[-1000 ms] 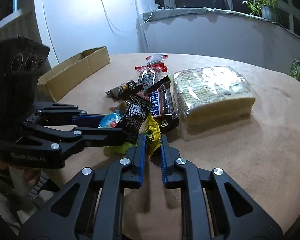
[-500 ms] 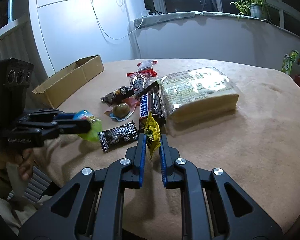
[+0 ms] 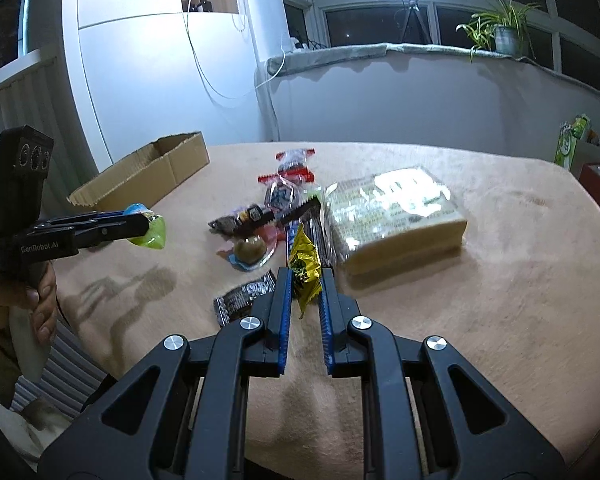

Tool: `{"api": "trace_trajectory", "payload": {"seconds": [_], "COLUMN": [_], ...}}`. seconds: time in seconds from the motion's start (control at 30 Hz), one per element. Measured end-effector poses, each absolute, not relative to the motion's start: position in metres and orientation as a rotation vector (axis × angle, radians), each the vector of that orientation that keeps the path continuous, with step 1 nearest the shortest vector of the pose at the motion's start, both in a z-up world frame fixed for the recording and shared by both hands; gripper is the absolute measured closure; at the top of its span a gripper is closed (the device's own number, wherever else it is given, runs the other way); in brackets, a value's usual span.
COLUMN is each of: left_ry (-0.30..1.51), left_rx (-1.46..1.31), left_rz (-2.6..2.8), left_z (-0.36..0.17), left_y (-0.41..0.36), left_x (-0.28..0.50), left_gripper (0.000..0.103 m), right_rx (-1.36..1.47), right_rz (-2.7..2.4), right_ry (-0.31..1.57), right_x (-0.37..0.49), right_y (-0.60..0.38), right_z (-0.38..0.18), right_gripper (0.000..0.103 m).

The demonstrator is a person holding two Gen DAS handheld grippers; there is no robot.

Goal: Organize snacks
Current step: 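Grasp the kiwi-print packet with the left tool while the right tool grasps the yellow packet, then carry both packets into the cardboard box and open both tools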

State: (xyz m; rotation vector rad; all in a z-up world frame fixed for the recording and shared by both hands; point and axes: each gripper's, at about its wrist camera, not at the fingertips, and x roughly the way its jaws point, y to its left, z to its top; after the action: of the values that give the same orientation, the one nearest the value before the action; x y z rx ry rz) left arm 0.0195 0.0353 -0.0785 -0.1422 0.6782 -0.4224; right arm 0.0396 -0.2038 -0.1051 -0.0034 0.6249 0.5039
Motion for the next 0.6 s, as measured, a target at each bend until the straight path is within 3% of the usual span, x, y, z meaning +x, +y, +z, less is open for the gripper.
{"api": "trace_trajectory", "payload": {"seconds": [0.6], "left_ry": [0.552], "left_rx": [-0.170], "left_rz": [-0.257], "left_z": [-0.042], "left_y": [0.103], "left_x": [0.003], "left_gripper": [0.077], "right_rx": [-0.069], "right_rz": [0.576], "right_ry": [0.558], "right_x": [0.049], "right_y": [-0.149], "right_z": [-0.064], "right_gripper": [0.090]}}
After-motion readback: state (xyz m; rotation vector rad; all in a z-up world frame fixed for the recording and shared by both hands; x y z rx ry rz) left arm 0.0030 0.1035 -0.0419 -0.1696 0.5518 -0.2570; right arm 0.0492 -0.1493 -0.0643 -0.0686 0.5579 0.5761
